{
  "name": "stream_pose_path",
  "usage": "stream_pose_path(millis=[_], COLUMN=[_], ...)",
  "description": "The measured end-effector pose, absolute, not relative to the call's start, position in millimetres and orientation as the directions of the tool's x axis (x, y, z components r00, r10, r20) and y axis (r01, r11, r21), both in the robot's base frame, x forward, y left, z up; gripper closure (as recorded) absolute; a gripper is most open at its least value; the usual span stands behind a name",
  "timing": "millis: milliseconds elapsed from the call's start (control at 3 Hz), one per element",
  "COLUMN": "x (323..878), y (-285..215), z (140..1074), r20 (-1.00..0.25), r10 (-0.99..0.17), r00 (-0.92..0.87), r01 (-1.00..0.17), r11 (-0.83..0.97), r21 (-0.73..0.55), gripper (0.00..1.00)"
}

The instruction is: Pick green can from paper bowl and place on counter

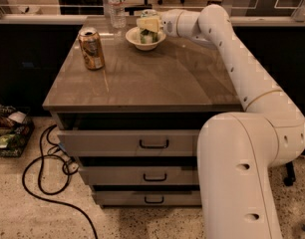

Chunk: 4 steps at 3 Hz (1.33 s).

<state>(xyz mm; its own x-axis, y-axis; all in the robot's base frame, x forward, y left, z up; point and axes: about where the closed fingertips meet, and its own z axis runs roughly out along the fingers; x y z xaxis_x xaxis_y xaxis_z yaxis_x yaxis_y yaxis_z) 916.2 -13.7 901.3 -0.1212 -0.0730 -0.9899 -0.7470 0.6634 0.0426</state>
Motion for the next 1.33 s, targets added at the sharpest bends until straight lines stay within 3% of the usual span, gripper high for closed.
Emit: stream_pose_path(millis=[667, 1000, 1333], x=[916.5, 916.6, 916.3], y=[-6.9, -3.3, -0.5], z=[898.6, 897.2, 899.3], r20=[-0.99, -0.989, -0.989], r10=[-0.073, -0.074, -0.078], r00=[-0.124, -0.126, -0.126], r01=[-0.752, -0.755, -0.757], r11=[0.658, 0.654, 0.651], r21=[0.046, 0.047, 0.044], gripper=[0.87, 1.0, 1.0])
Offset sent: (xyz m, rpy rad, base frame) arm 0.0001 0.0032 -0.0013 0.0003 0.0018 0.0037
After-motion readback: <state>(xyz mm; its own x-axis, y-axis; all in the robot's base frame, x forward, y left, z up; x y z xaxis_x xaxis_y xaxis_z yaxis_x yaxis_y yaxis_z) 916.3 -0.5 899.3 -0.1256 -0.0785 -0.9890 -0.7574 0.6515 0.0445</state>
